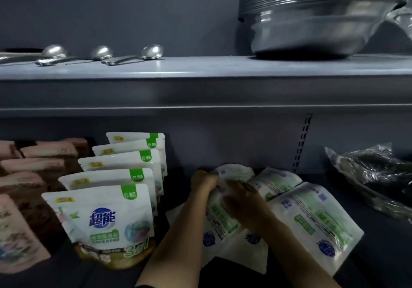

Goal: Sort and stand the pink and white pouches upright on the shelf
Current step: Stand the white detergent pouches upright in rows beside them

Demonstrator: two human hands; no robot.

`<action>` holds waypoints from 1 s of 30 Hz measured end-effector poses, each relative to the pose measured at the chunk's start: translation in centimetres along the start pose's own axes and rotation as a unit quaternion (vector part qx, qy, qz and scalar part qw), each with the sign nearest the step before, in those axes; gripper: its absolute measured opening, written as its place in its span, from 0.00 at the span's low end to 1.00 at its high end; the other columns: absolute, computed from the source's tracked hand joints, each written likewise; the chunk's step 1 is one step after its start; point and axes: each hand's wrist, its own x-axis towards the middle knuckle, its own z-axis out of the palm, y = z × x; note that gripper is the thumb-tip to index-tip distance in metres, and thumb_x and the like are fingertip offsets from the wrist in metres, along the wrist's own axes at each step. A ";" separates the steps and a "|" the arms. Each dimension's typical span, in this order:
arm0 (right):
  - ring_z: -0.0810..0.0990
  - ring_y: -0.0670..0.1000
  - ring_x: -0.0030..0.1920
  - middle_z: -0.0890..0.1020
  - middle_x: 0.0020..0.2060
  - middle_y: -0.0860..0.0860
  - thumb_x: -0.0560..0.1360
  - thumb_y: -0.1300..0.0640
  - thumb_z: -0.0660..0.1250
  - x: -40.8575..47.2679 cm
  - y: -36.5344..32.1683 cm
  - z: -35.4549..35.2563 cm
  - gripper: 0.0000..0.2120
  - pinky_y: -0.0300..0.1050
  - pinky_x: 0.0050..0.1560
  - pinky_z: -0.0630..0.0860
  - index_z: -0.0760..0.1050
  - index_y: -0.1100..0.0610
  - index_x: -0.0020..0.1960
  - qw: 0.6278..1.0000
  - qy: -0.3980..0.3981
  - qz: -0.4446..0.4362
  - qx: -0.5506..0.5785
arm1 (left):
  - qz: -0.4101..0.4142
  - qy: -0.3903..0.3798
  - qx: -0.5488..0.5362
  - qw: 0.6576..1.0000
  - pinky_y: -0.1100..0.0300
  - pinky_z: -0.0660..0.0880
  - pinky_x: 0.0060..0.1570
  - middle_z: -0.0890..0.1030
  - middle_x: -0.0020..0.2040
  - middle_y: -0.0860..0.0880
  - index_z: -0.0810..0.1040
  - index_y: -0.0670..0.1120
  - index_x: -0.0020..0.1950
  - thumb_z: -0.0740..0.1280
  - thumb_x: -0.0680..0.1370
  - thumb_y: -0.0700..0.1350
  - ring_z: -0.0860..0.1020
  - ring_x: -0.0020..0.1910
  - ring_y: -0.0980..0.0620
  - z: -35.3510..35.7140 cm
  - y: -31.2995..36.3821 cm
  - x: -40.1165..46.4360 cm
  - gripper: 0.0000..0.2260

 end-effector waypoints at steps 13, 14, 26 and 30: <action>0.71 0.57 0.66 0.73 0.66 0.54 0.73 0.42 0.51 -1.3 0.7 0.0 0.30 0.50 0.67 0.69 0.67 0.55 0.70 0.994 0.092 -0.038 0.034 | 0.075 0.041 -0.048 0.995 0.59 0.71 0.36 0.78 0.39 0.45 0.77 0.42 0.44 0.64 0.74 0.42 0.76 0.36 0.49 -0.5 1.8 1.1 0.04; 0.71 0.56 0.66 0.73 0.66 0.53 0.75 0.44 0.54 -1.4 0.7 0.0 0.27 0.51 0.66 0.70 0.67 0.55 0.70 0.993 0.100 -0.041 0.044 | 0.095 0.053 -0.049 0.993 0.60 0.69 0.35 0.78 0.38 0.45 0.76 0.42 0.43 0.64 0.74 0.41 0.75 0.35 0.50 -0.7 2.3 0.8 0.03; 0.68 0.55 0.65 0.70 0.66 0.53 0.79 0.44 0.51 -0.7 1.3 1.2 0.23 0.49 0.65 0.68 0.63 0.53 0.71 0.998 0.063 0.002 0.004 | 0.278 0.146 -0.196 0.929 0.57 0.74 0.50 0.77 0.53 0.47 0.71 0.43 0.61 0.57 0.81 0.43 0.78 0.51 0.48 -3.0 6.8 -2.6 0.11; 0.68 0.55 0.66 0.70 0.66 0.53 0.78 0.45 0.57 0.0 0.7 0.6 0.23 0.47 0.64 0.67 0.63 0.53 0.70 0.996 0.038 0.061 0.053 | 0.294 0.113 -0.333 0.889 0.55 0.75 0.54 0.79 0.54 0.49 0.73 0.50 0.59 0.60 0.80 0.42 0.78 0.54 0.49 -3.8 6.9 -4.0 0.09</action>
